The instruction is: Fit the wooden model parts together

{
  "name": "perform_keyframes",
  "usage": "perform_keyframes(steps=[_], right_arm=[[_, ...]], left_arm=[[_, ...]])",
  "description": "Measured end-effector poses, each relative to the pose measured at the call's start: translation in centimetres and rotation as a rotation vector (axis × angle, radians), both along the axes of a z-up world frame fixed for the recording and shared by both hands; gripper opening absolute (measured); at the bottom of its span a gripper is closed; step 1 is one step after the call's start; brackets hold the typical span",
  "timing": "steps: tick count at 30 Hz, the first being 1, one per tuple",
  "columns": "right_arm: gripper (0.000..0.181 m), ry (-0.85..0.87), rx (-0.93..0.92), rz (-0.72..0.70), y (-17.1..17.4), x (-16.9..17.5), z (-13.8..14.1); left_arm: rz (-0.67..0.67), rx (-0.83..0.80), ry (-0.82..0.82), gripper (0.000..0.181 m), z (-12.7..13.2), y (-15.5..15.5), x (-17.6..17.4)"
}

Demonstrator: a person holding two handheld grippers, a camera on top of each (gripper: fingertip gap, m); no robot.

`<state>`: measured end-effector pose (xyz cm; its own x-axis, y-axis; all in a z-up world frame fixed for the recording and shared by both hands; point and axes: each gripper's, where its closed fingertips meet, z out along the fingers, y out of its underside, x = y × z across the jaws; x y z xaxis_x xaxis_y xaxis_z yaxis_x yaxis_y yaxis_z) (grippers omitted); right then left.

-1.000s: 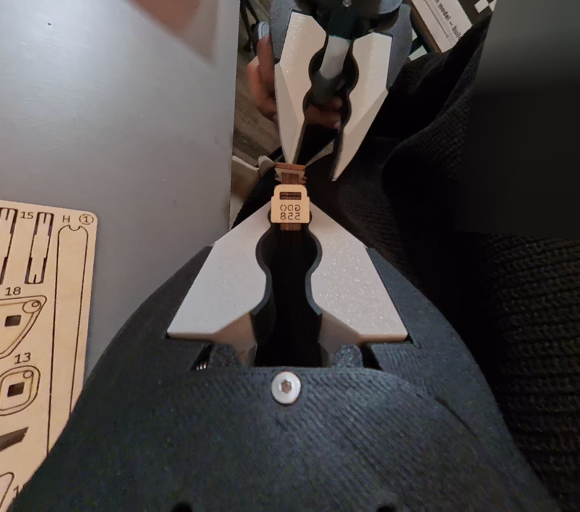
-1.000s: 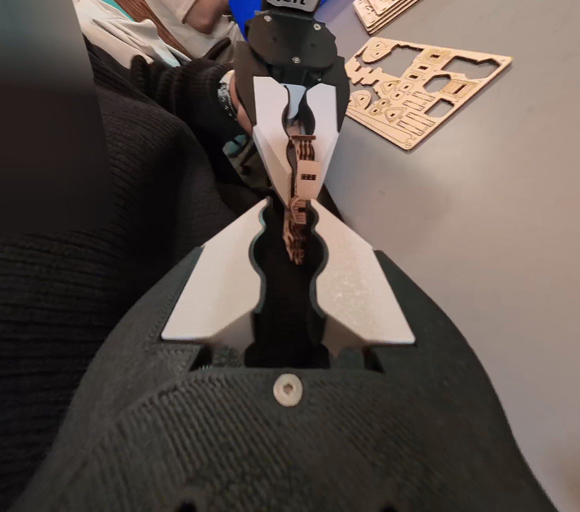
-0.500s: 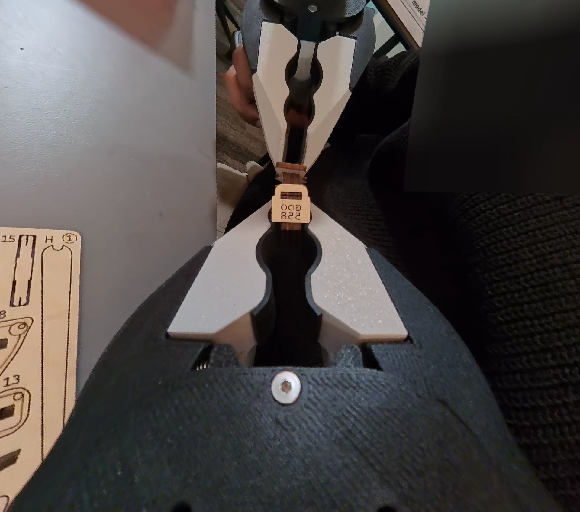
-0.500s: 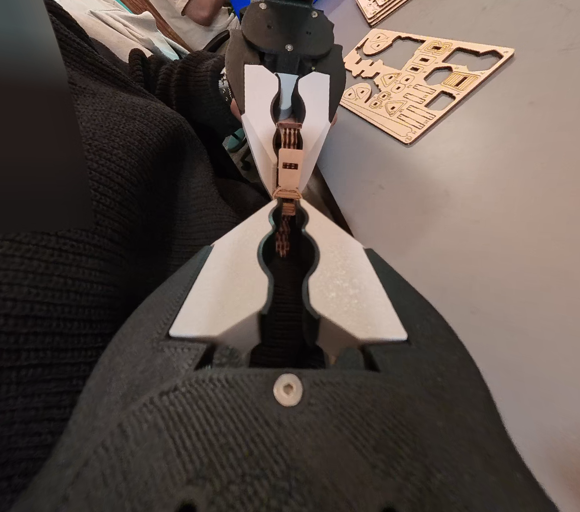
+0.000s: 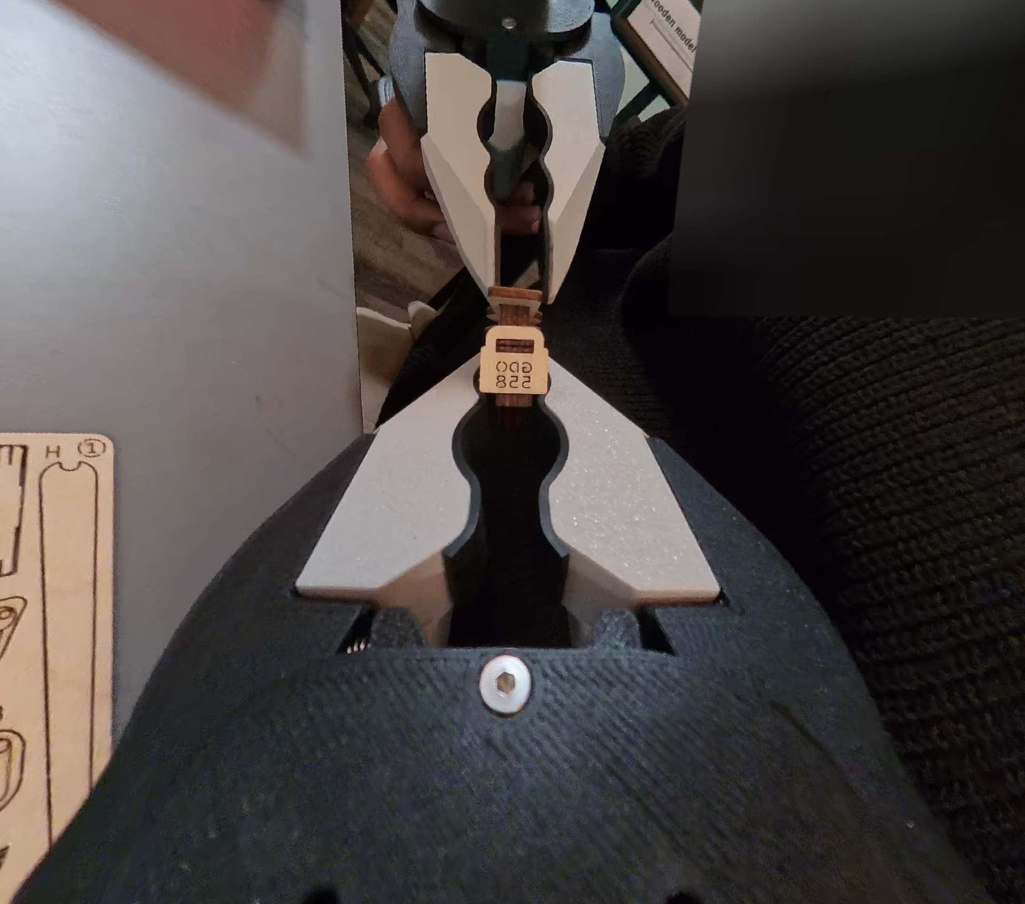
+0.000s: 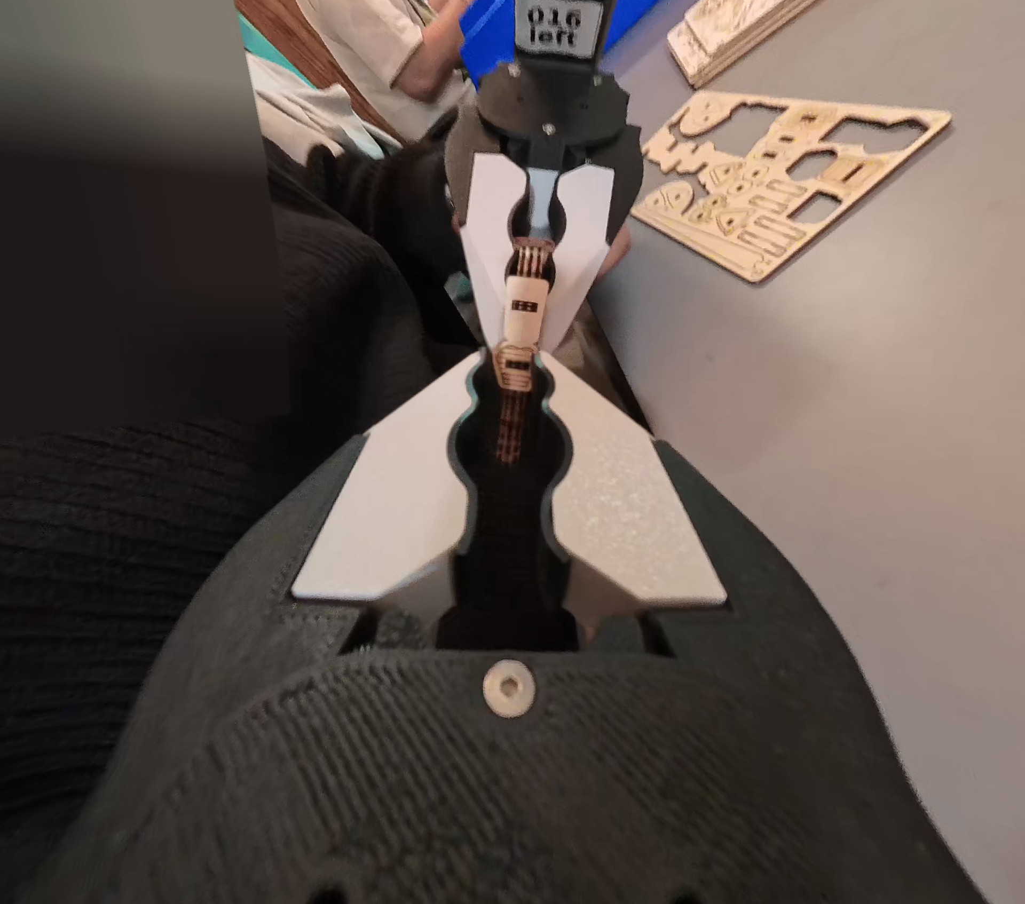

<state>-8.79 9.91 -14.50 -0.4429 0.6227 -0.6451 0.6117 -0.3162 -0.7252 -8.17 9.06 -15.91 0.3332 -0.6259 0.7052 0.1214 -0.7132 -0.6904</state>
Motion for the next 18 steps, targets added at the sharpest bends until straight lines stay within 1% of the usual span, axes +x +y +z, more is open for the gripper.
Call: perform_keyframes(steps=[3,8,10,15,18], right_arm=[[0.013,0.057,-0.046,-0.052,0.9,-0.5,1.5],[0.013,0.162,0.013,-0.167,2.7,-1.3,2.7],[0.015,0.188,0.010,-0.194,3.1,-1.4,3.2],[0.028,0.175,0.014,-0.185,2.4,-1.5,2.7],[0.029,0.174,0.072,-0.173,1.6,-1.6,2.1]], left_arm=[[0.049,0.068,-0.032,0.005,1.0,0.6,-0.8],[0.160,0.205,-0.088,0.006,3.4,1.7,-2.2],[0.191,0.240,-0.092,0.006,3.9,2.0,-2.5],[0.242,0.257,-0.105,0.006,4.4,2.7,-2.8],[0.242,0.258,-0.108,0.006,4.4,2.8,-2.6]])
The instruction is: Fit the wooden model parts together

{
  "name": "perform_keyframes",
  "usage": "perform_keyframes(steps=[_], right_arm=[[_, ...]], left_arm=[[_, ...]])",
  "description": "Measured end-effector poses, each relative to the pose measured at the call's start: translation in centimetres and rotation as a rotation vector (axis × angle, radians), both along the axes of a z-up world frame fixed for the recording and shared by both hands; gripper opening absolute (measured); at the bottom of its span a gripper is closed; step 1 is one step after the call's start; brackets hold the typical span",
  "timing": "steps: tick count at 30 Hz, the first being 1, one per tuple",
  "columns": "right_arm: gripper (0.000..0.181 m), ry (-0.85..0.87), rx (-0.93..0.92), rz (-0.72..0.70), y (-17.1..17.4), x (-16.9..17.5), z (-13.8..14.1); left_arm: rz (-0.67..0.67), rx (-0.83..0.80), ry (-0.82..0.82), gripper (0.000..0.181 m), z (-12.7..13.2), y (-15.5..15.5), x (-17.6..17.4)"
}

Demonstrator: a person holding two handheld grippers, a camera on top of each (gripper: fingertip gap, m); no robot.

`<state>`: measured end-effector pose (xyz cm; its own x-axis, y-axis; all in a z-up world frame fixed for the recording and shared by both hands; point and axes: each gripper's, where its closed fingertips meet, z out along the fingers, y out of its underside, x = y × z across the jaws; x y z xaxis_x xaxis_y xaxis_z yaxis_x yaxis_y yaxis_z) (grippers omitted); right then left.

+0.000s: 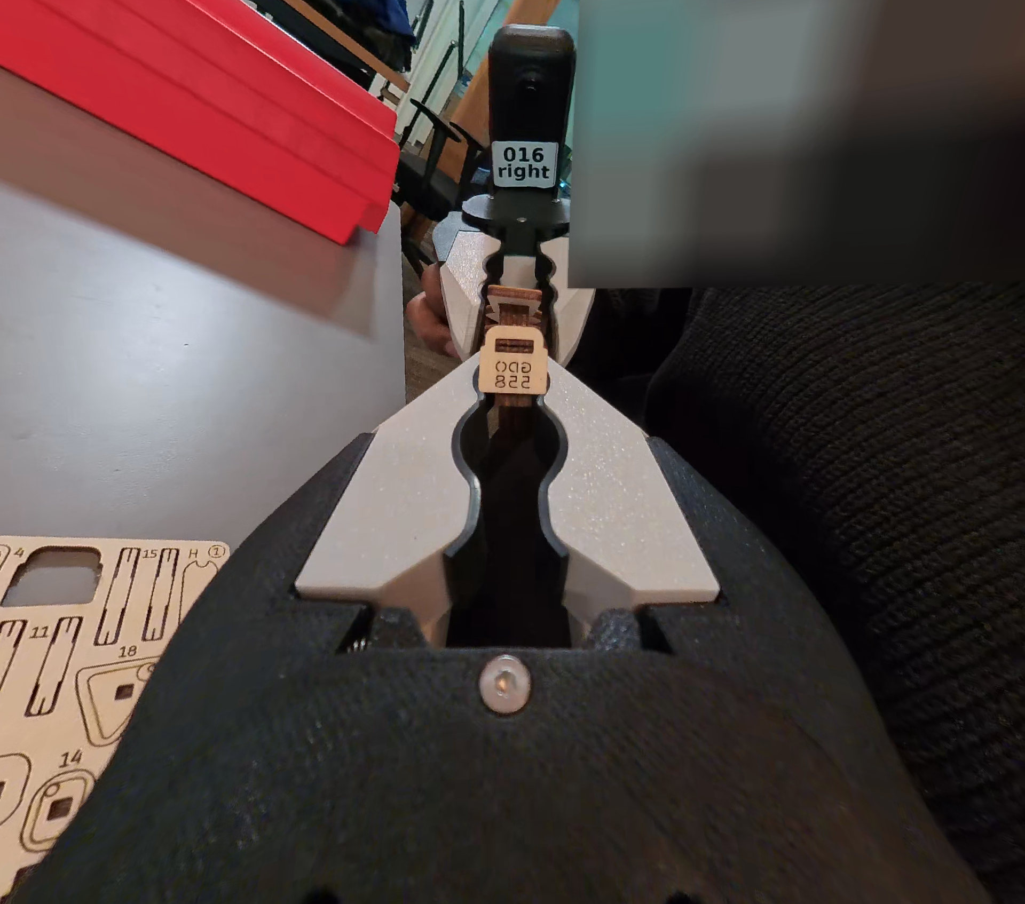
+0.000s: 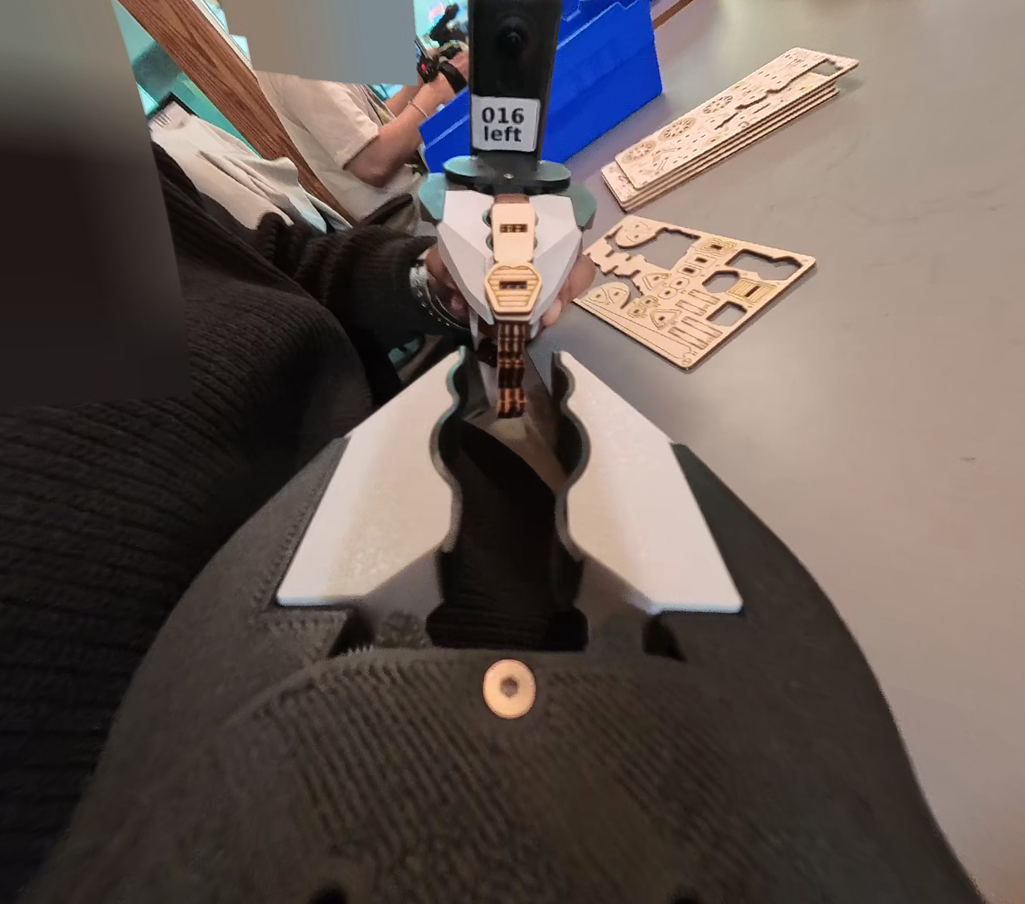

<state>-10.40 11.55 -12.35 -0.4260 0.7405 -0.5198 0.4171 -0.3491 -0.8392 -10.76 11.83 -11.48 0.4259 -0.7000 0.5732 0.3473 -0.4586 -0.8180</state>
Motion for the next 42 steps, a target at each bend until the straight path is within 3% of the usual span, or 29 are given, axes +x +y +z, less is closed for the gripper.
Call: perform_keyframes(steps=[10,16,18,23,25,28,36,42], right_arm=[[0.008,0.029,0.222,-0.017,-0.1,-0.3,-1.3],[0.008,0.039,0.161,-0.040,1.1,-0.3,-0.7],[0.008,0.036,0.190,-0.070,2.1,-0.3,-0.8],[0.008,0.022,0.321,-0.145,4.4,-0.4,-1.7],[0.008,0.016,0.338,-0.149,4.6,-0.5,-1.9],[0.008,0.007,0.356,-0.145,4.4,-0.5,-2.2],[0.008,0.015,0.353,-0.149,4.4,-0.5,-2.0],[0.008,0.016,0.363,-0.167,4.8,-0.5,-2.0]], left_arm=[[0.019,-0.027,0.033,0.009,-0.4,0.4,0.5],[0.090,-0.110,0.128,0.050,-1.6,0.7,-1.1],[0.156,-0.155,0.284,0.056,-3.2,0.8,-2.7],[0.325,-0.303,0.915,0.066,-9.0,-0.7,-9.7],[0.356,-0.330,1.031,0.066,-10.2,-1.3,-11.3],[0.366,-0.331,1.007,0.058,-10.5,-1.0,-11.1],[0.471,-0.318,1.005,0.045,-10.6,3.9,-11.9],[0.577,-0.337,1.101,0.044,-10.4,10.0,-16.5]])
